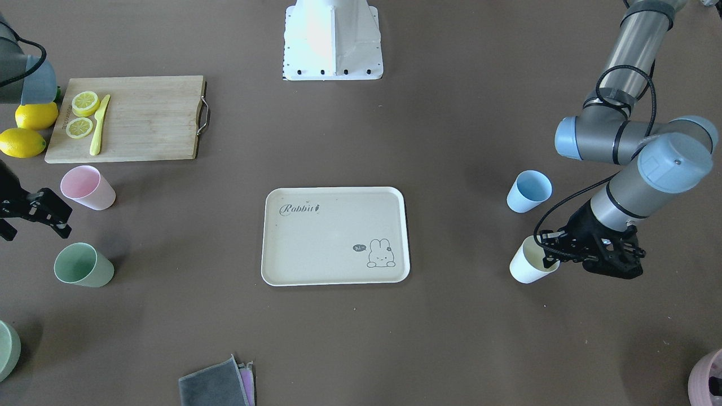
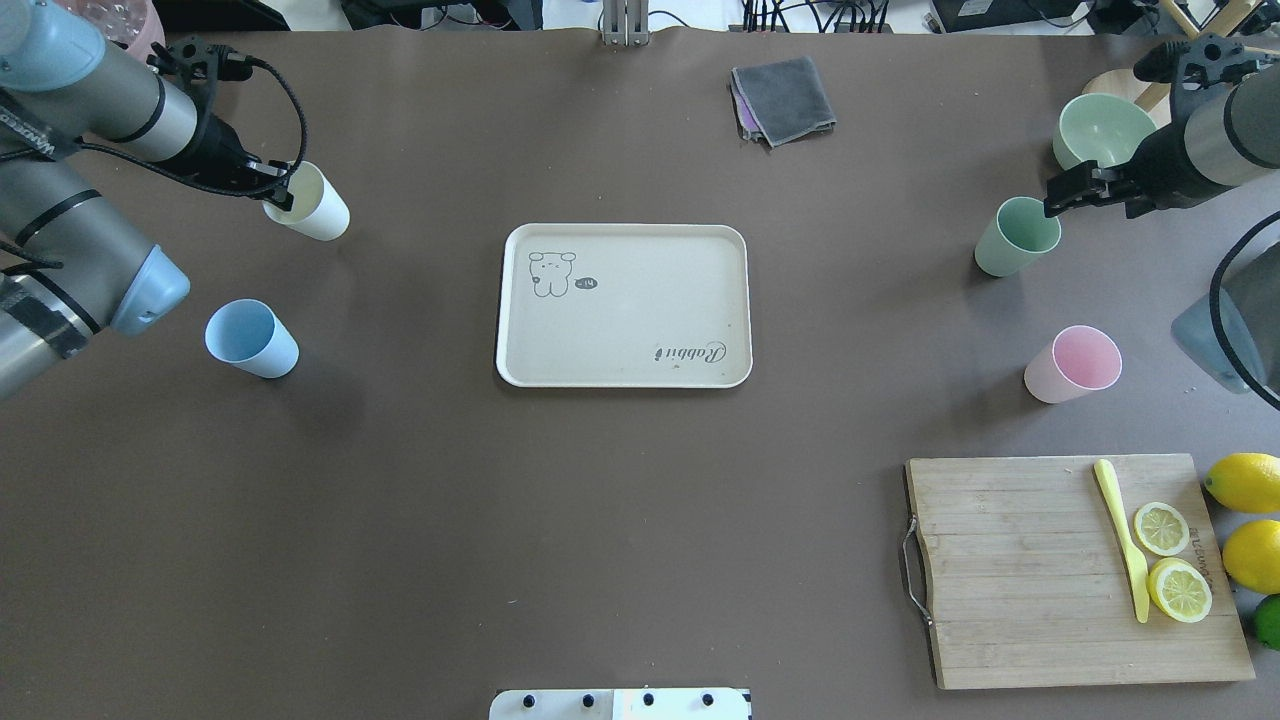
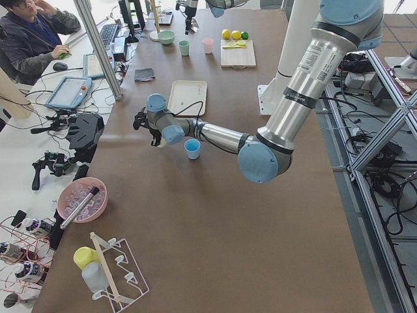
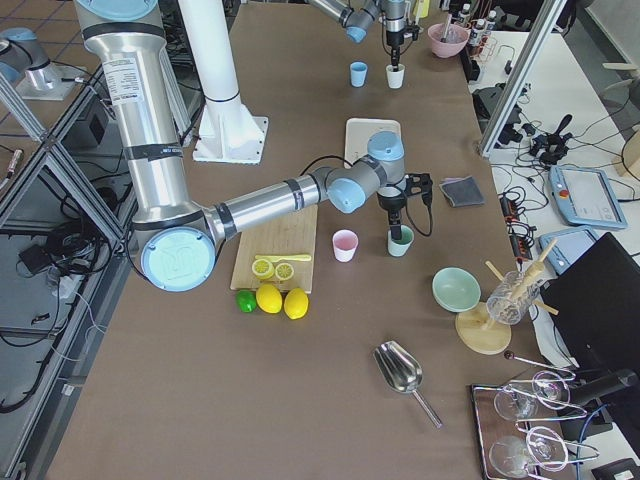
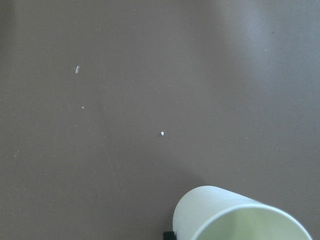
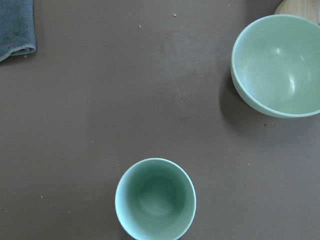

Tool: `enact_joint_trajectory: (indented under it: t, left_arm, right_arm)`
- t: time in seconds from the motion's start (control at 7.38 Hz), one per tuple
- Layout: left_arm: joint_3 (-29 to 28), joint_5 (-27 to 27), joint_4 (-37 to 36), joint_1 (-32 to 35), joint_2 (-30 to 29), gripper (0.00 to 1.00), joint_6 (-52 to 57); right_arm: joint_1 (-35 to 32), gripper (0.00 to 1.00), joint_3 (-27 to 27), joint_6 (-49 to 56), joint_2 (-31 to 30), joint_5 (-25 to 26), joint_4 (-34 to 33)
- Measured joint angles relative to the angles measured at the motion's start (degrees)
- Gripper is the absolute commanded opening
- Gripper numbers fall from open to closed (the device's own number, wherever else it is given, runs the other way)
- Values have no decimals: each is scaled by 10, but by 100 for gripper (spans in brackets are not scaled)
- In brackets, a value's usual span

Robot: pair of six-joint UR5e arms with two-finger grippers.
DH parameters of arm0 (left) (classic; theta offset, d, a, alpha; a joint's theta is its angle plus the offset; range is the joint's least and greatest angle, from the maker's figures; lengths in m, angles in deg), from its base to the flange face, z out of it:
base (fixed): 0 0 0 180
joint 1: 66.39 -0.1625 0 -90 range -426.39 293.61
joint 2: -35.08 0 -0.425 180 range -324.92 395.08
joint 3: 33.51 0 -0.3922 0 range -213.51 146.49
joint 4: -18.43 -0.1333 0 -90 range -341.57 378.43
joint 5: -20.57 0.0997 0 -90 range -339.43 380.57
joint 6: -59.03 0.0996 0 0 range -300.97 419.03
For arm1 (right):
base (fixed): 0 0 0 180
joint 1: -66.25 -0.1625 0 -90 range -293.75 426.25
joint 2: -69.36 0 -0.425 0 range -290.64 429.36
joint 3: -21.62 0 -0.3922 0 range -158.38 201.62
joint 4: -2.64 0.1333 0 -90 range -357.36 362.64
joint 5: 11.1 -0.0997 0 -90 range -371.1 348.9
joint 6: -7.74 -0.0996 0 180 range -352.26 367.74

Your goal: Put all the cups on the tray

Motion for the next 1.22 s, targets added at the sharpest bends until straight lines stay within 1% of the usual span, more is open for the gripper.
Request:
enact_joint_trajectory:
  t: [0.14, 0.27, 0.41, 0.68, 0.81, 0.95, 1.22]
  left_arm:
    - [10, 2, -23, -15, -25, 0, -38]
    - [15, 16, -40, -44, -54, 0, -85]
    - [16, 42, -59, -77, -86, 0, -130]
    - [10, 83, -90, -125, -133, 0, -185]
    - [4, 101, -95, -137, -145, 57, -198]
    - [1, 110, -97, -142, -151, 98, -203]
    - [0, 116, -97, -145, -153, 98, -202]
  right_arm:
    - [0, 100, 0, 0, 0, 0, 0]
    - [0, 100, -1, 0, -1, 0, 0]
    - [0, 100, -2, 0, -1, 0, 0]
    - [0, 100, -2, -1, -1, 0, 0]
    - [0, 100, -2, -3, -1, 0, 0]
    - [0, 100, -2, -5, -1, 0, 0]
    - [1, 100, -2, -6, -1, 0, 0]
